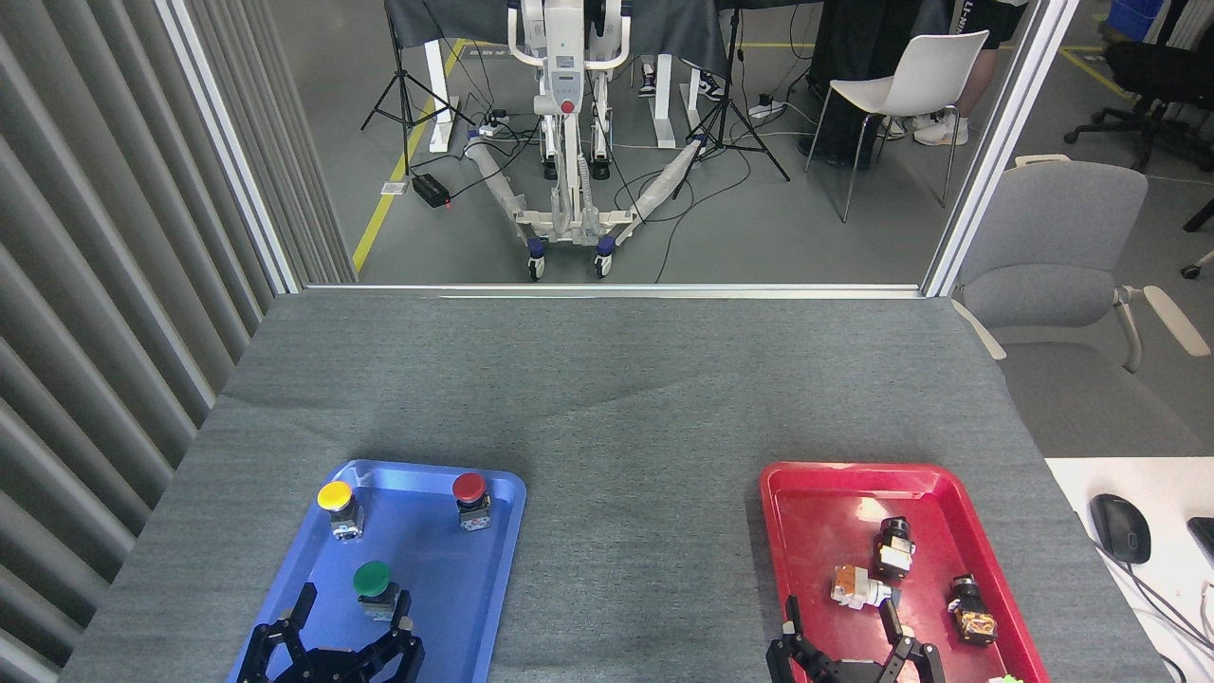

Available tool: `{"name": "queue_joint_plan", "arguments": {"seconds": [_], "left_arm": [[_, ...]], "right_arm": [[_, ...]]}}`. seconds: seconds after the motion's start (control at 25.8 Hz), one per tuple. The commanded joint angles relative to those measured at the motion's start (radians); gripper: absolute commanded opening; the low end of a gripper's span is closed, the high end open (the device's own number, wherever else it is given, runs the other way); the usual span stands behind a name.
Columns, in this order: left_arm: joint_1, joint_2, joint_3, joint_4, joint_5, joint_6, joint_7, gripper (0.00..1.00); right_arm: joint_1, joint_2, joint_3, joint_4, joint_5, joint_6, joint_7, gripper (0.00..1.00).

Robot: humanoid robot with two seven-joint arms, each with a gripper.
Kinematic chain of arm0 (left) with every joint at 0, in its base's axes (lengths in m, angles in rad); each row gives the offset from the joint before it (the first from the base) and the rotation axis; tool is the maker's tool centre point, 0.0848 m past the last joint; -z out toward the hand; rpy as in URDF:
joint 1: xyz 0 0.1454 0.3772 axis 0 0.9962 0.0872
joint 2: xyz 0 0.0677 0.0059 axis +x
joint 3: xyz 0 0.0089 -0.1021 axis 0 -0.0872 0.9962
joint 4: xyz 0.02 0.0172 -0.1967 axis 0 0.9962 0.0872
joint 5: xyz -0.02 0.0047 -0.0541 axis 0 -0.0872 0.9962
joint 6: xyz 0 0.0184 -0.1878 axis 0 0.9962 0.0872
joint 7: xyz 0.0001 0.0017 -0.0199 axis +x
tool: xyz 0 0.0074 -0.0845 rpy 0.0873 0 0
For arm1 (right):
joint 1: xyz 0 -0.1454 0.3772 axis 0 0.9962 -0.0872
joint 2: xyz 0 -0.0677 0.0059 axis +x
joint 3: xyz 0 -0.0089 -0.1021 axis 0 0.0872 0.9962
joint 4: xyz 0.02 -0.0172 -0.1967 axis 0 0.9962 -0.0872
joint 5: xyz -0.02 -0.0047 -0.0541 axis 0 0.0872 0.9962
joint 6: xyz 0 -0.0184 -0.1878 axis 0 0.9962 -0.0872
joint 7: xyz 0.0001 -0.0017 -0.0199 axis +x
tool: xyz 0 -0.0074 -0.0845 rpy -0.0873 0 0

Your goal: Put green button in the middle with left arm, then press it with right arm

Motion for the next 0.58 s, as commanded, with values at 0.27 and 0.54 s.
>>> {"name": "queue_joint_plan", "arguments": {"seconds": [0.27,0.54], "left_arm": [[-0.001,0.002,0.000,0.000,0.004,0.000,0.008,1.00],[-0.001,0.006,0.000,0.002,0.004,-0.002,0.008,1.00]], "right_arm": [[-0.004,0.002,0.000,-0.029,0.005,-0.003,-0.002,0.99],[-0.005,0.005,-0.001,-0.063,0.005,-0.003,0.003,0.99]]}}
